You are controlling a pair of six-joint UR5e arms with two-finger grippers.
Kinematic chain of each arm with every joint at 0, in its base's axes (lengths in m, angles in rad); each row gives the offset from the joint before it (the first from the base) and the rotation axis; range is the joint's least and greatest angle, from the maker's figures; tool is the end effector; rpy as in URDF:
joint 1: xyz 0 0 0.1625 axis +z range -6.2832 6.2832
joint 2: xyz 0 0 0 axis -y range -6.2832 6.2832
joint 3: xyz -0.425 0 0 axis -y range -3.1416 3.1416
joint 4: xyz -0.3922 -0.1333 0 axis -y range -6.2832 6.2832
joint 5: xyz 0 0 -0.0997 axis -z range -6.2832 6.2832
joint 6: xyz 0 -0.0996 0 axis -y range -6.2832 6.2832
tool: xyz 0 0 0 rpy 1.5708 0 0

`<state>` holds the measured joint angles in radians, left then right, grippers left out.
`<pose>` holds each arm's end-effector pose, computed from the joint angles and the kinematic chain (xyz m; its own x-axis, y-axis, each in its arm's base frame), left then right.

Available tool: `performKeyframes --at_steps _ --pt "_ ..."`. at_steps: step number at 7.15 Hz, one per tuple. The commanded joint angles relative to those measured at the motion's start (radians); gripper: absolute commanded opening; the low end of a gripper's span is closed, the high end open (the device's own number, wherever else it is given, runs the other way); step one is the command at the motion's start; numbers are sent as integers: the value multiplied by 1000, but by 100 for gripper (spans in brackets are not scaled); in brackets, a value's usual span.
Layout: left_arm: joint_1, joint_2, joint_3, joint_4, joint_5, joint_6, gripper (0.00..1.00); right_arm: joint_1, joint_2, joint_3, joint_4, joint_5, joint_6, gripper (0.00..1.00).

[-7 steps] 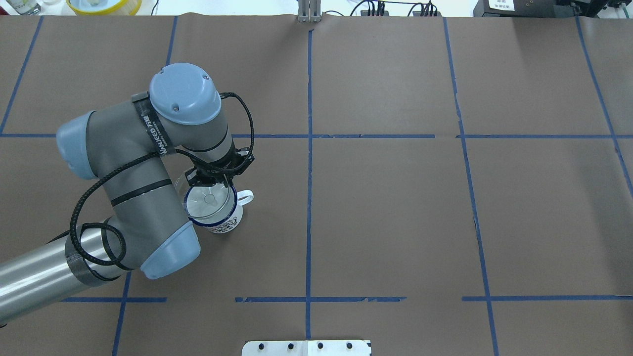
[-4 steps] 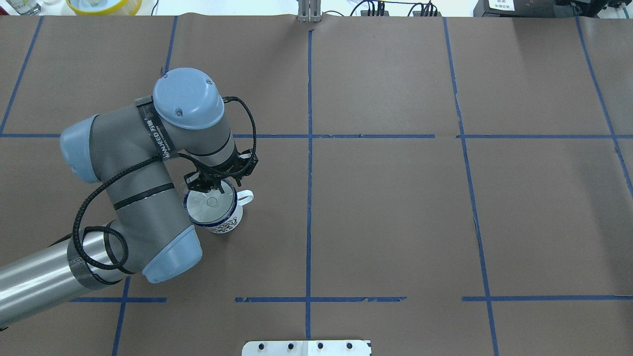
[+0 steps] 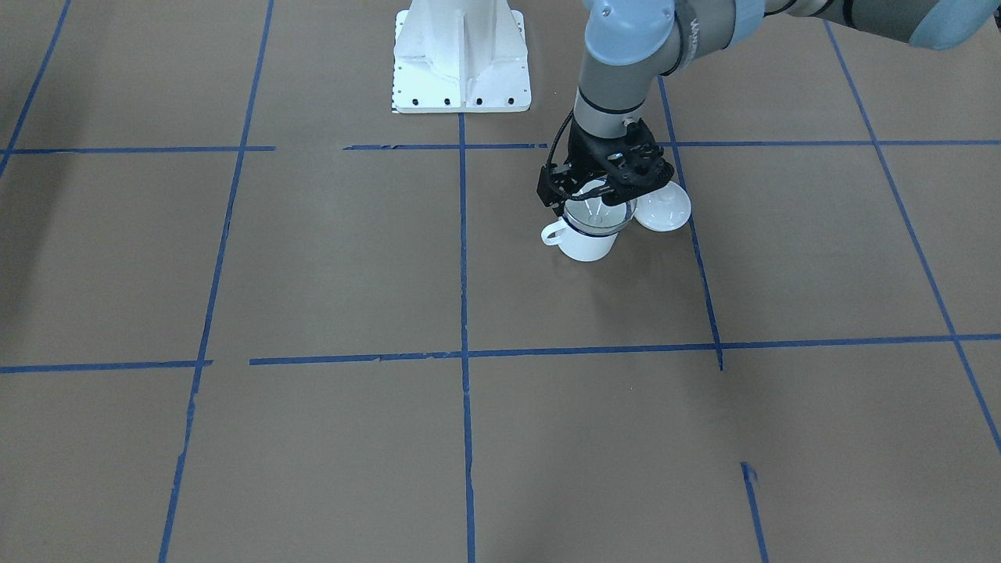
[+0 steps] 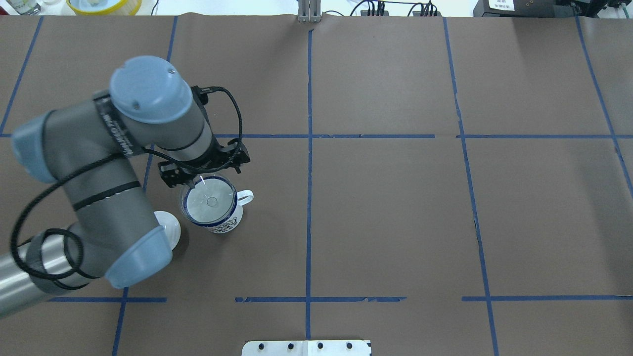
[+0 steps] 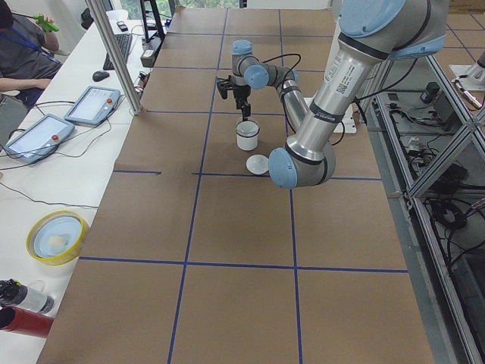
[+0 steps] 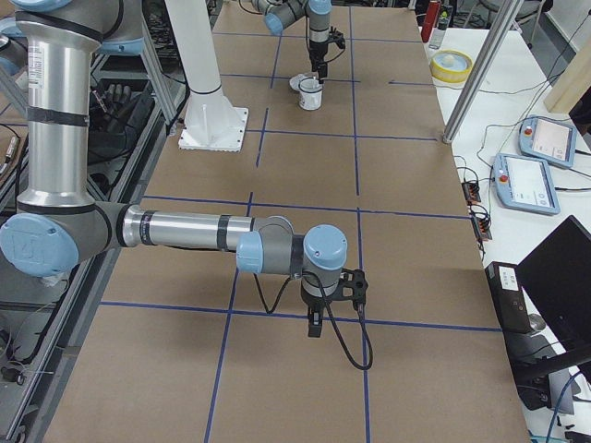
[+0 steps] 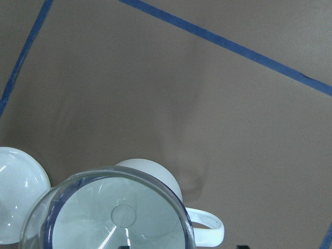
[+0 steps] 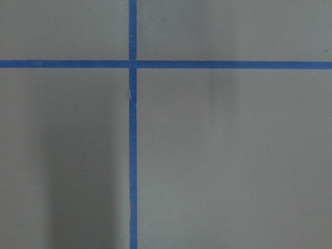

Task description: Place funnel on cup

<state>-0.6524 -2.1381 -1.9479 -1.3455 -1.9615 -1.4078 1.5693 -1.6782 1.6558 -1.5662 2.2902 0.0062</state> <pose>0.4141 -0.4364 0.2068 0.6487 -0.3068 -0.6965 0.2602 0.9494 -0.1758 0.0670 -0.4450 0.6705 0.7522 0.0168 0.6587 -0.0032 0.9998 -0.0219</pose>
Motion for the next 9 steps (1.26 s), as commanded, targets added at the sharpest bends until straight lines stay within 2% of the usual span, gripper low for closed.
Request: performKeyframes --at_steps 1,2,3,5,6,7,8,9 --pt "-175 120 -123 -26 -23 317 100 0 0 1 0 0 0 100" --pt "-284 206 -121 -82 -131 483 100 0 0 -1 0 0 0 100" --pt "-394 322 -115 -163 -192 654 100 0 0 -1 0 0 0 100" --pt "-559 533 -65 -240 -226 986 100 0 0 -1 0 0 0 100" --pt "-678 623 -21 -273 -228 1189 100 0 0 -1 0 0 0 100" --pt "-778 680 30 -288 -228 1340 100 0 0 1 0 0 0 100" --pt "-906 714 97 -288 -282 1442 100 0 0 -1 0 0 0 100" --pt "-1019 762 168 -287 -427 1449 100 0 0 -1 0 0 0 100"
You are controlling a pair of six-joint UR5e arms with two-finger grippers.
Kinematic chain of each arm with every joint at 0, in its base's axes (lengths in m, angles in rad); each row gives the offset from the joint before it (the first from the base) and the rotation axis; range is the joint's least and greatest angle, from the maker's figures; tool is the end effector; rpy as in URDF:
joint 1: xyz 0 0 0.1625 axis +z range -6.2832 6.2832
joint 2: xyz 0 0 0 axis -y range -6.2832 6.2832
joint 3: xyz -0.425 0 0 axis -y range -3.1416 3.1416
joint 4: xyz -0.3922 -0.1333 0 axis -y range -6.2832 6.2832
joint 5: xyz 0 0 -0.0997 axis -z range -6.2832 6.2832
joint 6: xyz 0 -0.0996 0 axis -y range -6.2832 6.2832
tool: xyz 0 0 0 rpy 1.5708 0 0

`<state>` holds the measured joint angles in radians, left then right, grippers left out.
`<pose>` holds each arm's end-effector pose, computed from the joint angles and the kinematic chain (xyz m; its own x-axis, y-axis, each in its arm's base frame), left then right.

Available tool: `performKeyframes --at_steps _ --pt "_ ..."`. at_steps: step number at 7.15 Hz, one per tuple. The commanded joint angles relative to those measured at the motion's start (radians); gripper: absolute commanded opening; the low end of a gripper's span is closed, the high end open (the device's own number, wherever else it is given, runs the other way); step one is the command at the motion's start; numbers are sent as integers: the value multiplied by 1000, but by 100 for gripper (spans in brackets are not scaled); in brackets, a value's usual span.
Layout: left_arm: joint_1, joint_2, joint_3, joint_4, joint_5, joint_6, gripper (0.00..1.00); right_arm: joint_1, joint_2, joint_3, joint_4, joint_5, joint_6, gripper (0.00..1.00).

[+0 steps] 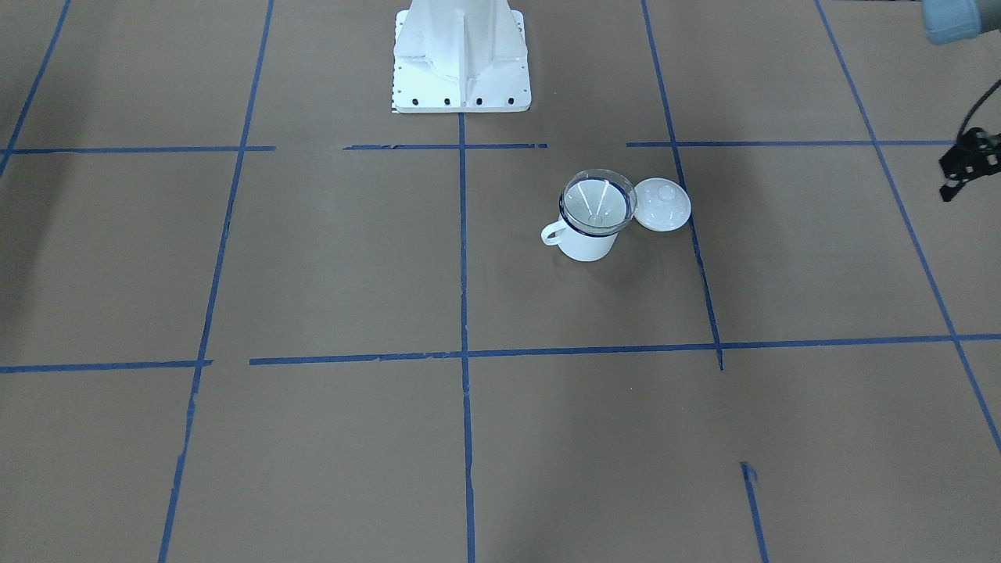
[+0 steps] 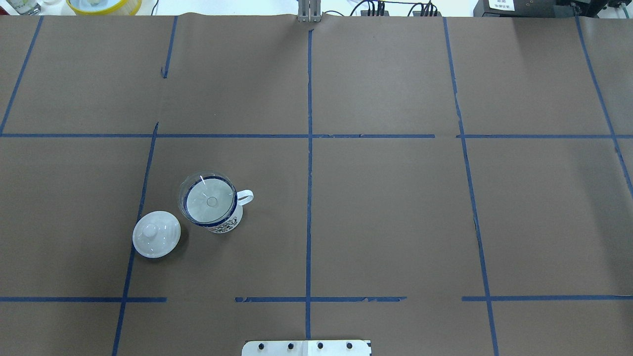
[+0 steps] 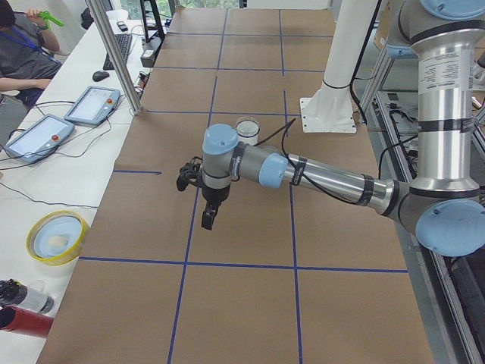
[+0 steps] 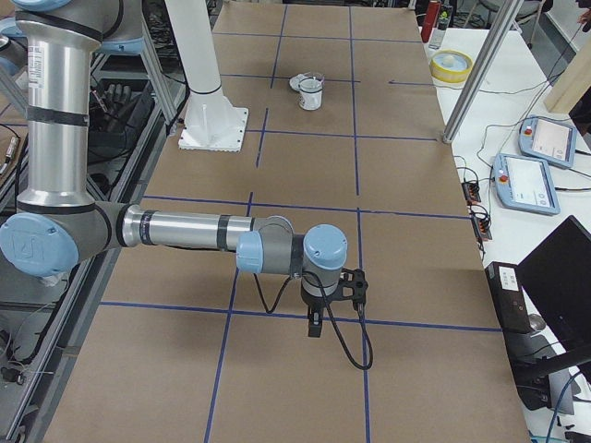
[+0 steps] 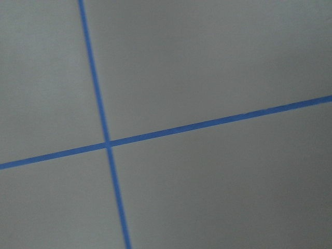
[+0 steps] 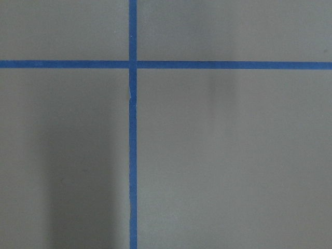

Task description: Place funnel on cup

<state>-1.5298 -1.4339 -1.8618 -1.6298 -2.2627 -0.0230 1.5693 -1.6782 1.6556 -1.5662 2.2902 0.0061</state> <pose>-0.0515 -0.4457 0.5772 0.7646 0.1439 -0.6283 -0.0225 0.9801 0.1971 0.0670 -0.4450 0.6706 0.7522 0.0168 0.6587 -0.0031 0.9998 -0.0220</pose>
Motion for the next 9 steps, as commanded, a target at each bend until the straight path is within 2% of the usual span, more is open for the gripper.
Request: performKeyframes --at_steps 1,5,6,9 --pt "-156 85 116 -2 -182 61 100 0 0 0 0 0 0 100" --pt "-133 76 93 11 -112 69 100 0 0 1 0 0 0 100" --pt "-78 72 93 13 -109 69 100 0 0 1 0 0 0 100" --pt "-81 69 89 11 -121 66 100 0 0 0 0 0 0 100"
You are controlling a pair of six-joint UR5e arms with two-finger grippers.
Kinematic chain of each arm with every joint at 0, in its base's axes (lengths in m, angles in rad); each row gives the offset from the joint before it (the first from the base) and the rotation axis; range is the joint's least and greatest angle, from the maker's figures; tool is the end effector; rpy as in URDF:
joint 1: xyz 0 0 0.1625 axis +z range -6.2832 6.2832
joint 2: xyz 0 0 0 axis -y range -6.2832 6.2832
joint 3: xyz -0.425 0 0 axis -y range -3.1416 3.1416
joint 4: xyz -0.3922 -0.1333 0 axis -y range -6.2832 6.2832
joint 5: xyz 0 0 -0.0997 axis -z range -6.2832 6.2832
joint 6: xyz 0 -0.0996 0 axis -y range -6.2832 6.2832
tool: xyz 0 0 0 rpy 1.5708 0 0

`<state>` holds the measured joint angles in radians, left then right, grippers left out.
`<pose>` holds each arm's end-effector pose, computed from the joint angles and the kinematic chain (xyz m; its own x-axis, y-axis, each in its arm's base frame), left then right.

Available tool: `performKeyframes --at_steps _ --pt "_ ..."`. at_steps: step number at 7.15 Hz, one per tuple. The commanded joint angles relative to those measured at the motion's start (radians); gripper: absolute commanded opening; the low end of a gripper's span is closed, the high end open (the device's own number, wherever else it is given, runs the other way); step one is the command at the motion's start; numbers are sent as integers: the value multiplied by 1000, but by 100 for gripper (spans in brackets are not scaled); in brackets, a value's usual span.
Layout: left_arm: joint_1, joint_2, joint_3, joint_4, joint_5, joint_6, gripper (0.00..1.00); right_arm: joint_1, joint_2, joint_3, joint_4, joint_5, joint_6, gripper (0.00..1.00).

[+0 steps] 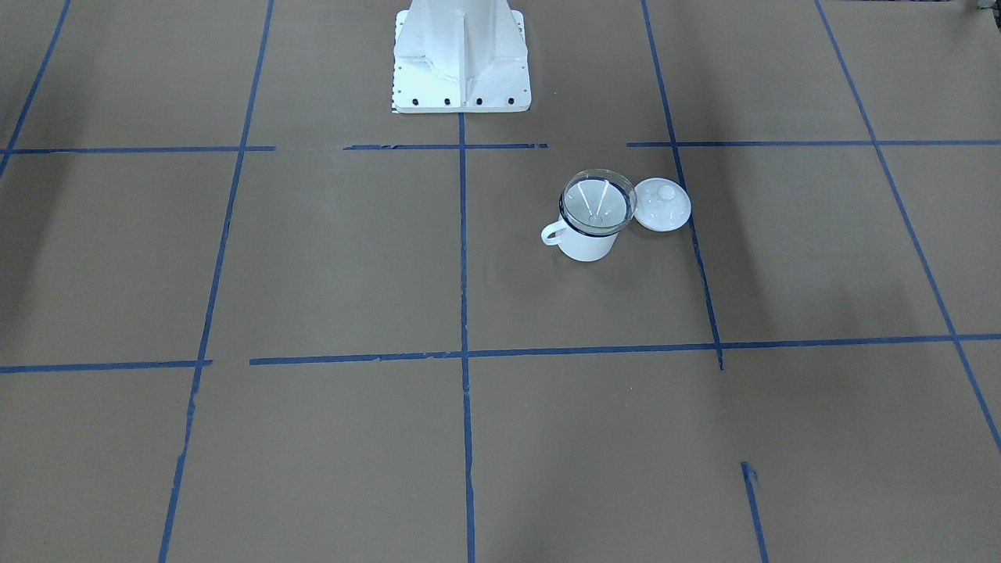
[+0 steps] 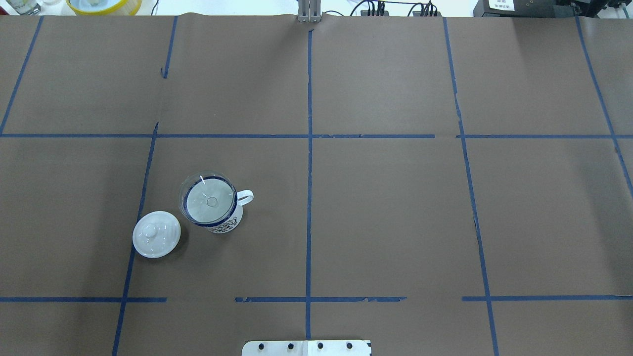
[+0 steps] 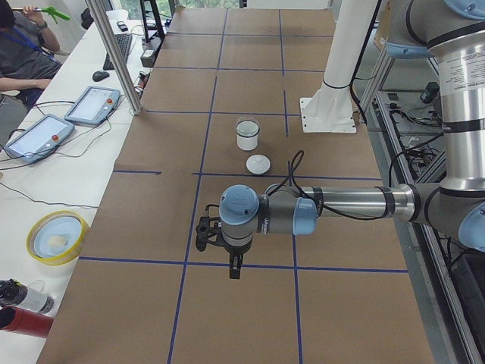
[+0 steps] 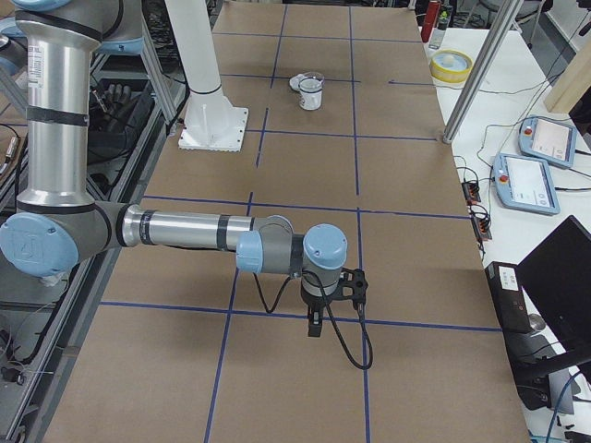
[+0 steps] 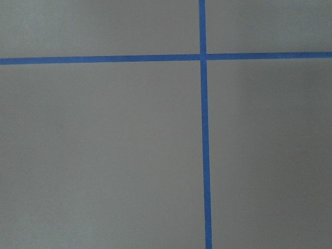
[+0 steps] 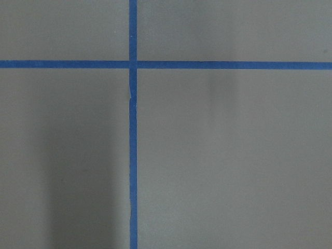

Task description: Place funnel on cup

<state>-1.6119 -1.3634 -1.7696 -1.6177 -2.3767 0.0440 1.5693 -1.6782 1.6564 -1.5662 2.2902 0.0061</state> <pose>-0.0781 -0.4041 0.6469 0.6941 0.0431 -0.7185 0.0105 0.9975 0.0700 0.0670 -0.4450 0.6702 0.7522 0.0163 0.6587 -0.0031 0.9998 -0.0212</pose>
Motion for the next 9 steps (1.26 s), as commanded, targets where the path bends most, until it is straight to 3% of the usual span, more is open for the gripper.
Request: performKeyframes --at_steps 1,9 --pt "3 1 -8 -1 -6 -1 100 0 0 0 0 0 0 100" --pt "1 0 -37 -10 -4 2 100 0 0 0 0 0 0 100"
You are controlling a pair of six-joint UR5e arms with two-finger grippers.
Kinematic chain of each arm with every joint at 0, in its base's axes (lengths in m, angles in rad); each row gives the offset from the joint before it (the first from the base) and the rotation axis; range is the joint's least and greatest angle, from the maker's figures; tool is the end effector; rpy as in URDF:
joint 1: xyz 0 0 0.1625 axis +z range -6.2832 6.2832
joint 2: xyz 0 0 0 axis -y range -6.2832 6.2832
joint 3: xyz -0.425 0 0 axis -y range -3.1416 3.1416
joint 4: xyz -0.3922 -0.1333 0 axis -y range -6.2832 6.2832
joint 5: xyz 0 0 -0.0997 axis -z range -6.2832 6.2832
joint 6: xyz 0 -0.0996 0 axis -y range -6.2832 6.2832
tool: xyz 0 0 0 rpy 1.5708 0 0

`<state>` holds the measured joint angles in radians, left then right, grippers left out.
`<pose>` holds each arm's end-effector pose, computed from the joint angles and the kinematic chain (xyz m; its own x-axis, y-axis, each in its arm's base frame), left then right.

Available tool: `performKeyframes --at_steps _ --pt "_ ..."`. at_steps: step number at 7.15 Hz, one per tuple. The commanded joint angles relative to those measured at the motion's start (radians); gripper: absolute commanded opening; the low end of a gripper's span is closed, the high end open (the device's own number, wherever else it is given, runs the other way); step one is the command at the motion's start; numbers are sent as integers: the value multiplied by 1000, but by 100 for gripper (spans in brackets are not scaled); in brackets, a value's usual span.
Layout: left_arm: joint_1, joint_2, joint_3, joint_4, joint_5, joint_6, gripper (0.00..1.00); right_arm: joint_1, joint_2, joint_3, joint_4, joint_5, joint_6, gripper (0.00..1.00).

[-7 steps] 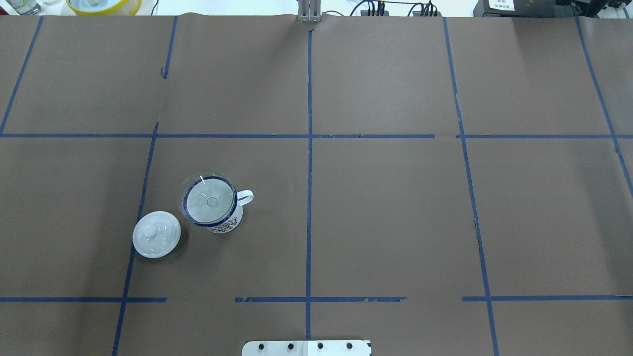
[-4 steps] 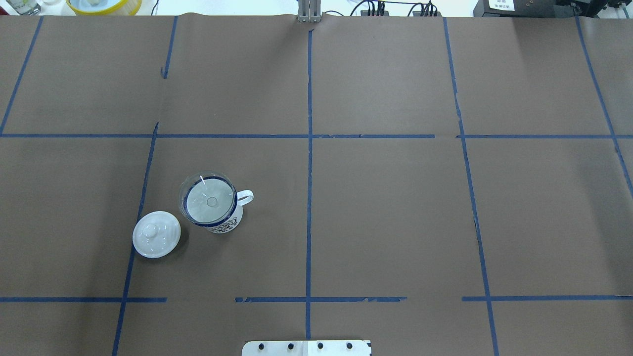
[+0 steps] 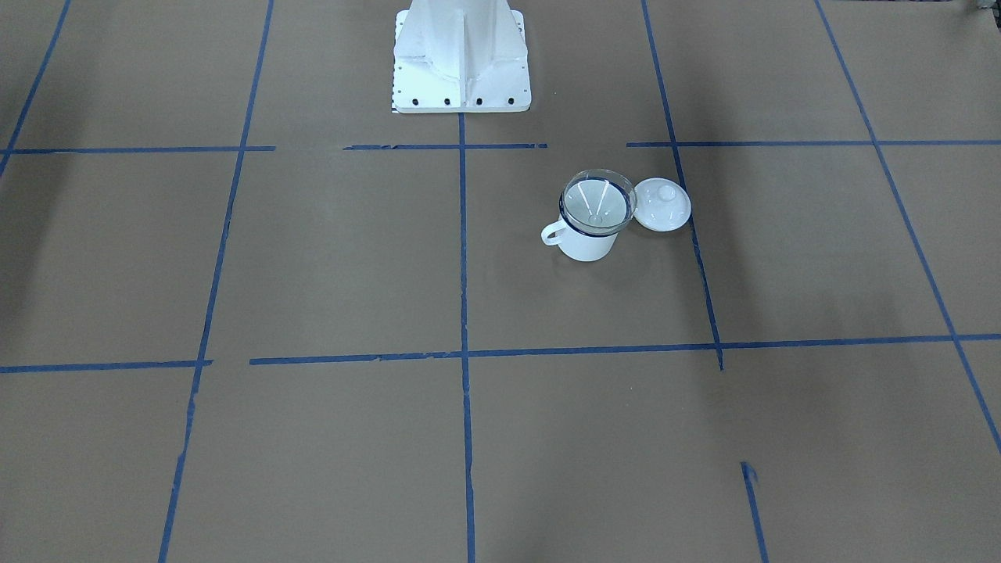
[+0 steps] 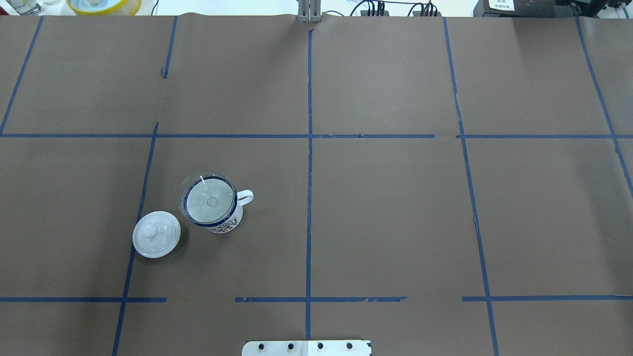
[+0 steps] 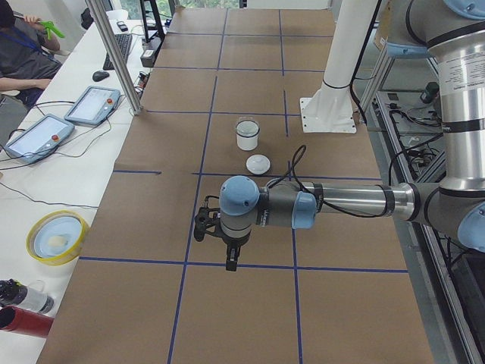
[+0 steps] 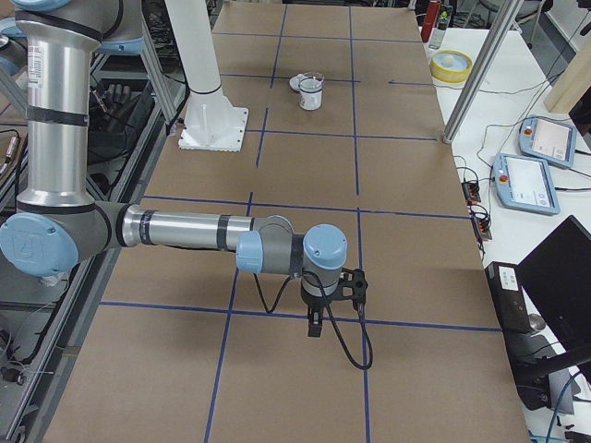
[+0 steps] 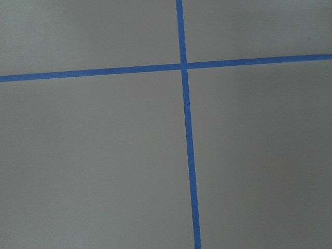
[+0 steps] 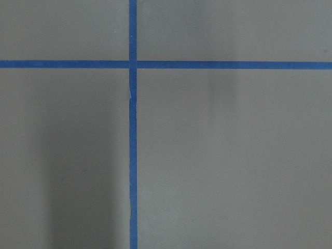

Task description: Place funnel on cup

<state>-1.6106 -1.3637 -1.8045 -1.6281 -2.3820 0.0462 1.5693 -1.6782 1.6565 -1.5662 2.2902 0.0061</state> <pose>-0.0773 -0.4070 0.6280 0.6916 0.0793 -0.7179 0.0077 0.9931 0.1171 0.0670 -0.4451 0.6702 0.7522 0.0162 0.6587 -0.0031 0.9998 -0.0211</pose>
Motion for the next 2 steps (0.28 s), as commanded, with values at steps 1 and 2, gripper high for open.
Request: performKeyframes --at_steps 1,2 --pt "-2 2 -3 1 1 0 100 0 0 0 0 0 0 100" --pt "-3 5 -3 1 6 0 100 0 0 0 0 0 0 100"
